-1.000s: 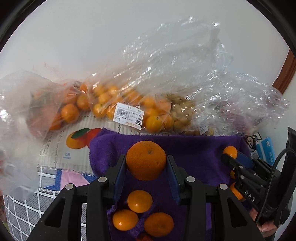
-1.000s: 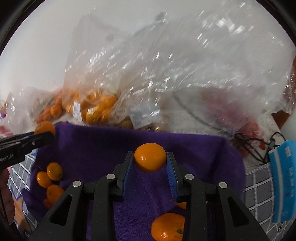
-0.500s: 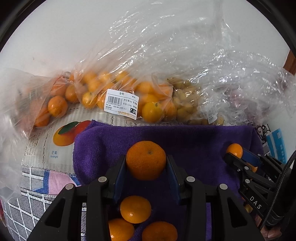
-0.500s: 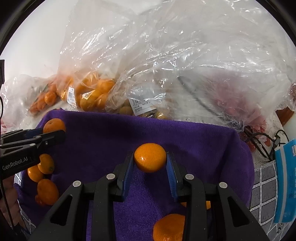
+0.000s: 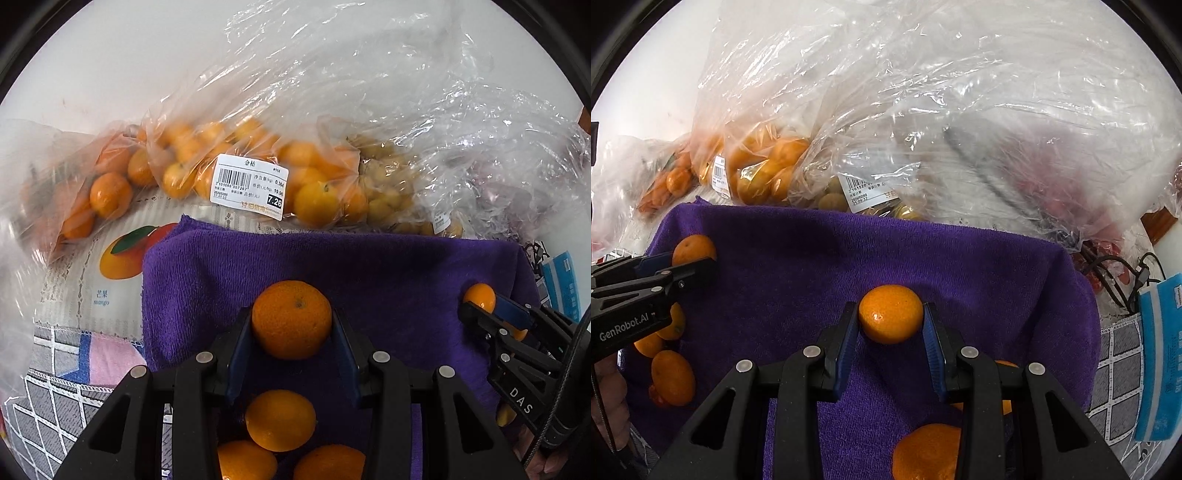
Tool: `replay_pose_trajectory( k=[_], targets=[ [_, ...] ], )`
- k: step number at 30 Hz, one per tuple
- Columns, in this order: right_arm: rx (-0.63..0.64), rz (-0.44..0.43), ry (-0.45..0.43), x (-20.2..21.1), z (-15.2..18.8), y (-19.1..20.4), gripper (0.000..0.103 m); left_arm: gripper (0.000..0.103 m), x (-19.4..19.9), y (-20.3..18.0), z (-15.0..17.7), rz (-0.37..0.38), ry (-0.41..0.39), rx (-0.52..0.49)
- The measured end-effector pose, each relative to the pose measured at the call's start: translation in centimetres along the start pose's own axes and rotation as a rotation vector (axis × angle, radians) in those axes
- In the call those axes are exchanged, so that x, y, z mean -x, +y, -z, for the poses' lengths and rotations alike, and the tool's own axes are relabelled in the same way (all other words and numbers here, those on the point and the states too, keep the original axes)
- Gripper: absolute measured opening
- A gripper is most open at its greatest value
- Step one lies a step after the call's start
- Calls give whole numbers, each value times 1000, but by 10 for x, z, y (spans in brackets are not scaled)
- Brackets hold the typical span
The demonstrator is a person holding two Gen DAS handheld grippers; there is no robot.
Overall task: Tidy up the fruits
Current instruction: 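Open both grippers to set the oranges on the towel, then lift both open grippers away from the towel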
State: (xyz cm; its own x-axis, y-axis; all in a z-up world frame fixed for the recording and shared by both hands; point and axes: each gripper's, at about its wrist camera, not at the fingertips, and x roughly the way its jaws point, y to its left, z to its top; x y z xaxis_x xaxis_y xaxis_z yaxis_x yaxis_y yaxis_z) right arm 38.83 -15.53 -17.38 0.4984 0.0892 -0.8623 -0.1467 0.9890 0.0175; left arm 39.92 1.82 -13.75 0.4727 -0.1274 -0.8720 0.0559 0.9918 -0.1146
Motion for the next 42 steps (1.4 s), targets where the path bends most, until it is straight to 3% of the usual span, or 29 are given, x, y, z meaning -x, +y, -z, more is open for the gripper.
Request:
replay_pose_trajectory(
  k=[4, 10, 16, 19, 24, 29, 38, 42],
  targets=[
    [-2, -19, -1, 1, 0, -5, 35, 41, -3, 0, -2, -3, 4, -6],
    [-11, -32, -25, 15, -4, -11, 47, 50, 12, 6, -3, 16, 6, 16],
    [-21, -27, -102, 59, -5, -7, 67, 55, 43, 3, 2, 7, -29, -5],
    [-22, -17, -129, 84, -1, -5, 69, 56, 67, -1, 9, -8, -65, -24],
    [-42, 8, -172, 134, 21, -1, 74, 59, 109, -11, 29, -20, -124, -34],
    [-84, 7, -202, 183, 50, 1, 74, 67, 155, -21, 56, -28, -185, -46],
    [-154, 0, -223, 236, 106, 0, 75, 82, 216, -28, 112, -36, -271, -63],
    [-166, 27, -261, 256, 129, -3, 88, 85, 238, -28, 134, -25, -308, -52]
  ],
)
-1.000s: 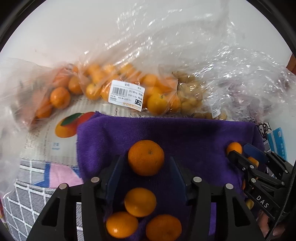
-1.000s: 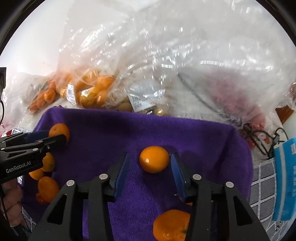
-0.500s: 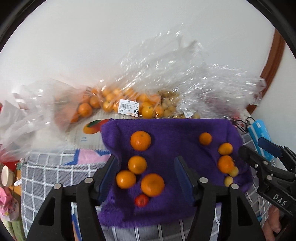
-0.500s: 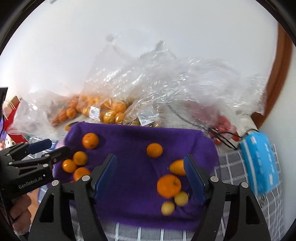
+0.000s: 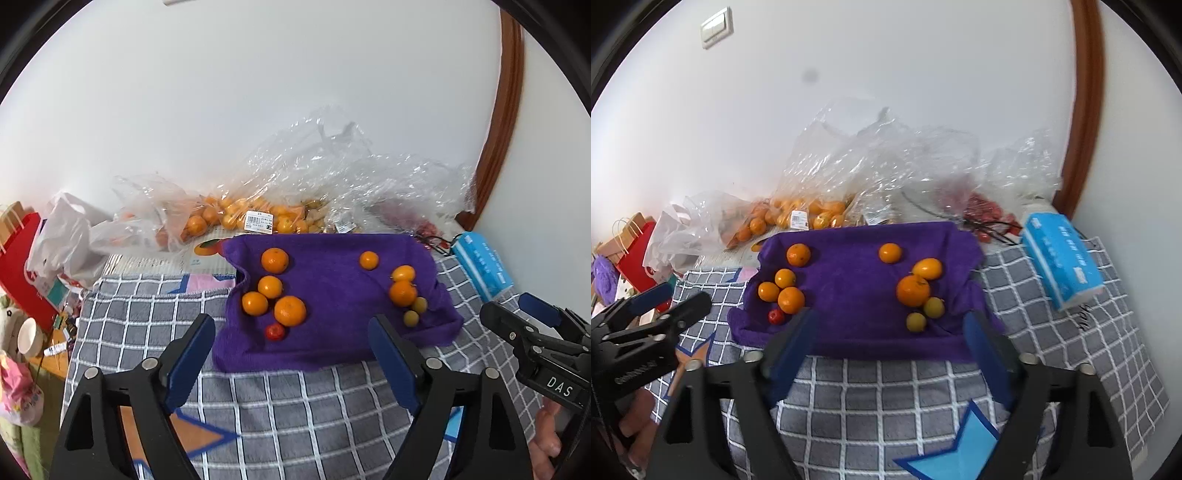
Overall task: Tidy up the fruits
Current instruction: 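Lift both open grippers away from the towel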
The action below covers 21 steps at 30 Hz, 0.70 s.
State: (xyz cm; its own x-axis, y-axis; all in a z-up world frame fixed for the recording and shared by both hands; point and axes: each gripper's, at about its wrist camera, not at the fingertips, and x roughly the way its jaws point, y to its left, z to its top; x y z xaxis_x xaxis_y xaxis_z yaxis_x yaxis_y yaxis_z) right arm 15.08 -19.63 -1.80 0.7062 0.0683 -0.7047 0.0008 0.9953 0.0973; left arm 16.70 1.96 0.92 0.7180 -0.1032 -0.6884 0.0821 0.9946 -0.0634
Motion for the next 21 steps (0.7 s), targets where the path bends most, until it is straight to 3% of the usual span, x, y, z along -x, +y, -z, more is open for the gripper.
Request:
replay_pose_trajectory(
  k=[10, 21],
  targets=[
    [19, 21, -45, 41, 35, -2, 93, 88, 48, -1, 34, -1, -62, 32],
    [-19, 46, -62, 64, 54, -16, 94, 89, 69, -12, 54, -22, -88, 12]
  ],
)
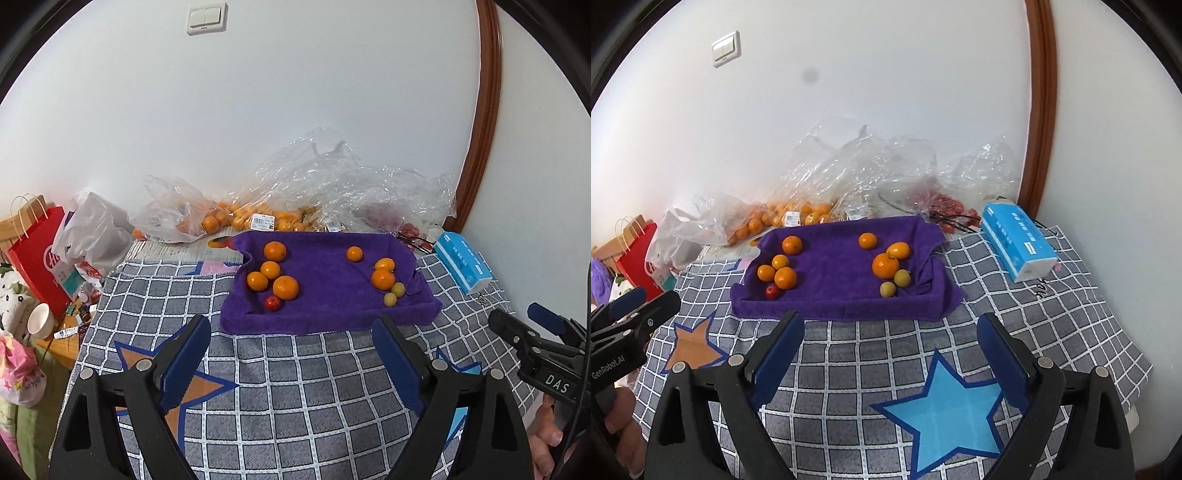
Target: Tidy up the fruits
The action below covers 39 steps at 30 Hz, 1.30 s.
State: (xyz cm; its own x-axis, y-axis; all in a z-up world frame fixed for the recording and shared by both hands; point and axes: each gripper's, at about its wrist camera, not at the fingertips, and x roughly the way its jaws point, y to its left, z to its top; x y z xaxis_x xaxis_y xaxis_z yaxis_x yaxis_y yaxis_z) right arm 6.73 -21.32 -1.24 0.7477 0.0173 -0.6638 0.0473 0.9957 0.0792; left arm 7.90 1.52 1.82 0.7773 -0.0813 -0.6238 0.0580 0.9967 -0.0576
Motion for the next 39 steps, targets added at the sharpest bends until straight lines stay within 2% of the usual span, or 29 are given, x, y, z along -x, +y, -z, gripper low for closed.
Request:
replay_pose_trajectory(
  k=[39],
  targets=[
    [9, 11, -36, 15, 1, -3, 94, 89, 6, -7, 2, 7, -1, -10]
  ],
)
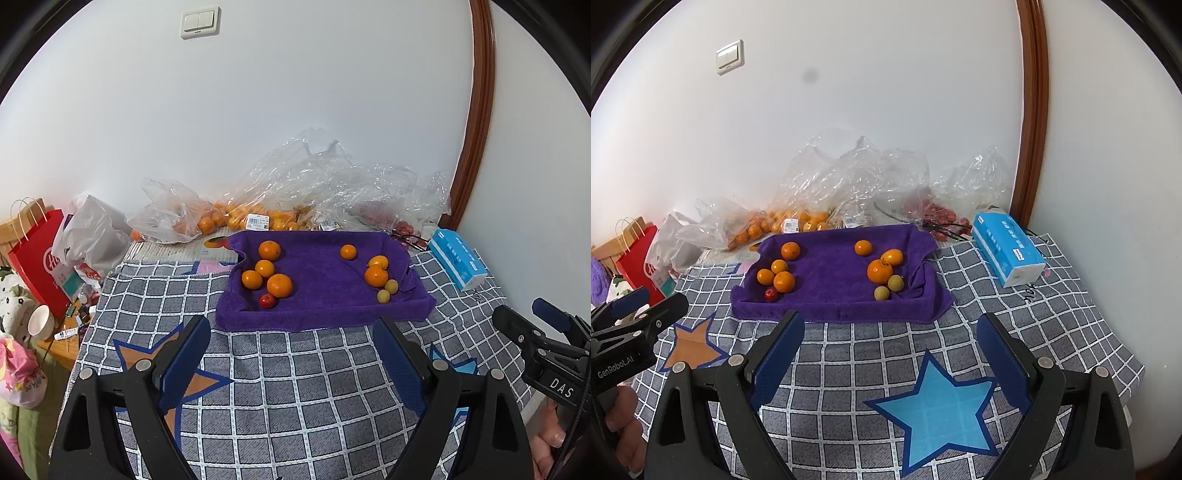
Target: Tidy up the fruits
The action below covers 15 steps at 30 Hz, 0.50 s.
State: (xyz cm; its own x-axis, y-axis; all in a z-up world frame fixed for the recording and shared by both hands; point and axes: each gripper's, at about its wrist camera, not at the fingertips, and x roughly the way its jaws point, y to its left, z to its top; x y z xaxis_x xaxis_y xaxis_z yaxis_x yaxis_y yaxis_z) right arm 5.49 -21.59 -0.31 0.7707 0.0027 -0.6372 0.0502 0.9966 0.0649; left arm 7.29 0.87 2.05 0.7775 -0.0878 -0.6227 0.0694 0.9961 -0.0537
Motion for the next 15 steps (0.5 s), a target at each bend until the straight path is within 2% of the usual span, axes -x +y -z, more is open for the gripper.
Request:
replay_pose_trajectory(
  k=[15],
  targets=[
    [1, 0, -2, 1, -1, 1, 94, 89, 0, -1, 1, -1, 5, 4]
  ],
)
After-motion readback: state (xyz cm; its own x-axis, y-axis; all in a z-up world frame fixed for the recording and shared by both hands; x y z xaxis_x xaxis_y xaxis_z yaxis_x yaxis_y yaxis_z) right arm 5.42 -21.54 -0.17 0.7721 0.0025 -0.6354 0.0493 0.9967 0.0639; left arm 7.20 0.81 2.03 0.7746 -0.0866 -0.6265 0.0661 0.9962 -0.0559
